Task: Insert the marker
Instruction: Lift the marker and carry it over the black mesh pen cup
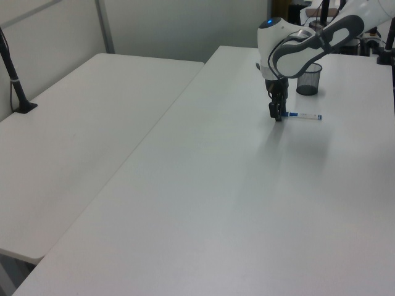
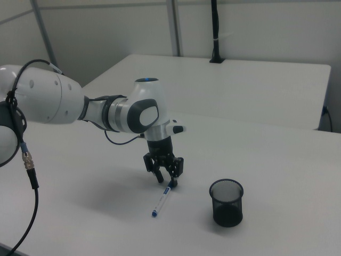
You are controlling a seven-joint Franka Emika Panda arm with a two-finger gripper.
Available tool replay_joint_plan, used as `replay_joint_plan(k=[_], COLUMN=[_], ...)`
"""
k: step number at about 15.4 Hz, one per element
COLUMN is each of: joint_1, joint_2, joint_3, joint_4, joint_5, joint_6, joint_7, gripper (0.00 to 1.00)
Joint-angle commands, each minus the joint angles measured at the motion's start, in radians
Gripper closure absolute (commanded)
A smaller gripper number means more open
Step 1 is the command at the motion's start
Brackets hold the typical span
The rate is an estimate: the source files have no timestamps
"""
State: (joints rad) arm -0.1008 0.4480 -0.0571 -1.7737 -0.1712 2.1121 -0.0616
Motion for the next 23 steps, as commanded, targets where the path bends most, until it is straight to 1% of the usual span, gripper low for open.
replay_joint_plan(k=[1, 3, 5, 9, 13, 17, 21, 23], joint_1=[0.003, 0.000, -0.002, -0.017, -0.056, -0.082, -0.094, -0.118], joint_2=[0.001, 0.000, -0.002, -0.028, -0.074, -0.101, -0.163, -0.181], joint_3=[-0.004, -0.003, -0.003, -0.003, -0.003, -0.007, -0.064, -0.084], joint_4=[-0.009, -0.009, -0.006, 0.019, 0.079, 0.103, 0.103, 0.103], joint_5=[-0.011, -0.010, -0.002, 0.012, 0.058, 0.056, 0.059, 0.059], joint_6=[0.020, 0.016, 0.011, 0.011, 0.015, 0.032, 0.074, 0.130], joint_7=[-0.012, -0.011, -0.006, -0.003, -0.004, -0.010, -0.018, -0.018], gripper=[0.61, 0.75, 0.84, 0.84, 0.84, 0.84, 0.84, 0.84])
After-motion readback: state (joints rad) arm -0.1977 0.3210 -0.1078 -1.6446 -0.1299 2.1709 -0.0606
